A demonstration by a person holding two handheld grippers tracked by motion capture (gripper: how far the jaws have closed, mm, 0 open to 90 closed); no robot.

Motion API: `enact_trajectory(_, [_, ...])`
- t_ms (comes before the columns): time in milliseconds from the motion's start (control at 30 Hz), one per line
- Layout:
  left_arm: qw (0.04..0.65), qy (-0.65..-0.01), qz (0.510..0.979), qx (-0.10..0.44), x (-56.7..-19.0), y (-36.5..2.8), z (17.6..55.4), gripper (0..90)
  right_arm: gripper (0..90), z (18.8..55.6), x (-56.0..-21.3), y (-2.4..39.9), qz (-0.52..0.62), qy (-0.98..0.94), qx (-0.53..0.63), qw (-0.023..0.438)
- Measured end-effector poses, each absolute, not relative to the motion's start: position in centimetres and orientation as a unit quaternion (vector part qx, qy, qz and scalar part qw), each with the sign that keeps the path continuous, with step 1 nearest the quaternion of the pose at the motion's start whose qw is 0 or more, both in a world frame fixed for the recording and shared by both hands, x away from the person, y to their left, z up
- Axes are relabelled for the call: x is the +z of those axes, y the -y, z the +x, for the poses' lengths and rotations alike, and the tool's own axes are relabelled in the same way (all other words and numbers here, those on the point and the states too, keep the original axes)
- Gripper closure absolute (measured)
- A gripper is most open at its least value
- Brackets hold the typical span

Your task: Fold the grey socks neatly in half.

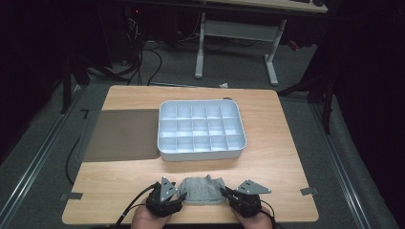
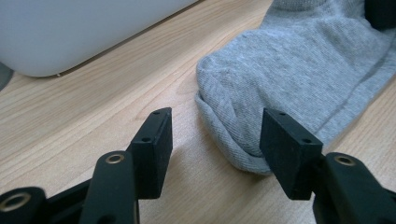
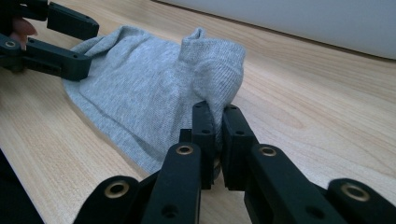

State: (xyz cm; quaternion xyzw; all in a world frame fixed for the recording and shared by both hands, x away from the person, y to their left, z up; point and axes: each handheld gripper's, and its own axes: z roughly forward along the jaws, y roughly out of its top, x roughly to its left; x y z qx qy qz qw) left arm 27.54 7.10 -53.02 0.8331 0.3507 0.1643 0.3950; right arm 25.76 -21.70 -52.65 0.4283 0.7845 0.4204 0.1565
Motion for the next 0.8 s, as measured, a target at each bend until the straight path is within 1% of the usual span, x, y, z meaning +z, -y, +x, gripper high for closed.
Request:
enact_trajectory(167, [0.409, -0.353, 0.825, 0.167, -52.7, -7.2, 27.6, 44.8, 86.6, 25.9, -52.7, 21.9, 0.428, -0.782, 0.426, 0.156])
enact_trajectory(200, [0.423, -0.352, 0.818, 0.165, -52.2, -7.3, 27.6, 44.8, 86.6, 25.9, -52.6, 21.9, 0.429, -0.782, 0.426, 0.155])
enact_trajectory(233, [0.423, -0.352, 0.818, 0.165, -52.2, -7.3, 27.6, 44.9, 86.6, 25.9, -52.6, 21.9, 0.429, -0.782, 0.426, 0.155])
enact_trajectory(267, [0.444, -0.352, 0.810, 0.155, -51.6, -7.1, 27.6, 45.6, 86.6, 25.9, -52.6, 21.9, 0.430, -0.781, 0.426, 0.155])
enact_trajectory(333, [0.451, -0.346, 0.809, 0.151, -51.3, -6.7, 27.6, 49.3, 86.5, 25.9, -52.7, 21.9, 0.427, -0.782, 0.427, 0.154])
enact_trajectory(367, [0.456, -0.336, 0.810, 0.149, -51.0, -5.7, 27.7, 51.5, 86.5, 25.9, -52.7, 21.9, 0.428, -0.782, 0.427, 0.154])
enact_trajectory(433, [0.458, -0.332, 0.811, 0.147, -50.8, -5.1, 27.8, 60.0, 86.5, 25.8, -52.6, 21.8, 0.427, -0.782, 0.427, 0.153])
enact_trajectory(467, [0.456, -0.328, 0.813, 0.152, -50.7, -3.8, 28.0, 65.6, 86.4, 25.8, -52.6, 21.8, 0.428, -0.782, 0.428, 0.151])
enact_trajectory(500, [0.456, -0.328, 0.813, 0.152, -50.7, -3.8, 28.0, 69.1, 86.4, 25.8, -52.6, 21.8, 0.428, -0.782, 0.428, 0.151])
enact_trajectory(567, [0.455, -0.337, 0.812, 0.141, -50.6, -2.2, 28.8, 74.9, 86.4, 25.8, -52.7, 21.7, 0.427, -0.782, 0.429, 0.148])
enact_trajectory(633, [0.453, -0.338, 0.813, 0.140, -50.7, -1.7, 29.0, 77.8, 86.5, 25.8, -52.7, 21.7, 0.425, -0.783, 0.430, 0.148])
enact_trajectory(700, [0.442, -0.338, 0.819, 0.138, -51.1, -0.9, 29.4, 78.5, 86.4, 25.8, -52.7, 21.8, 0.426, -0.783, 0.429, 0.146])
enact_trajectory(733, [0.421, -0.334, 0.832, 0.139, -51.8, -0.4, 29.6, 78.7, 86.4, 25.9, -52.8, 21.8, 0.426, -0.782, 0.432, 0.144])
enact_trajectory(767, [0.421, -0.334, 0.832, 0.139, -51.8, -0.4, 29.6, 78.7, 86.4, 25.9, -52.8, 21.9, 0.428, -0.782, 0.431, 0.142])
enact_trajectory(800, [0.409, -0.331, 0.840, 0.133, -52.5, -0.1, 29.6, 78.6, 86.3, 25.9, -52.8, 21.9, 0.429, -0.781, 0.431, 0.140])
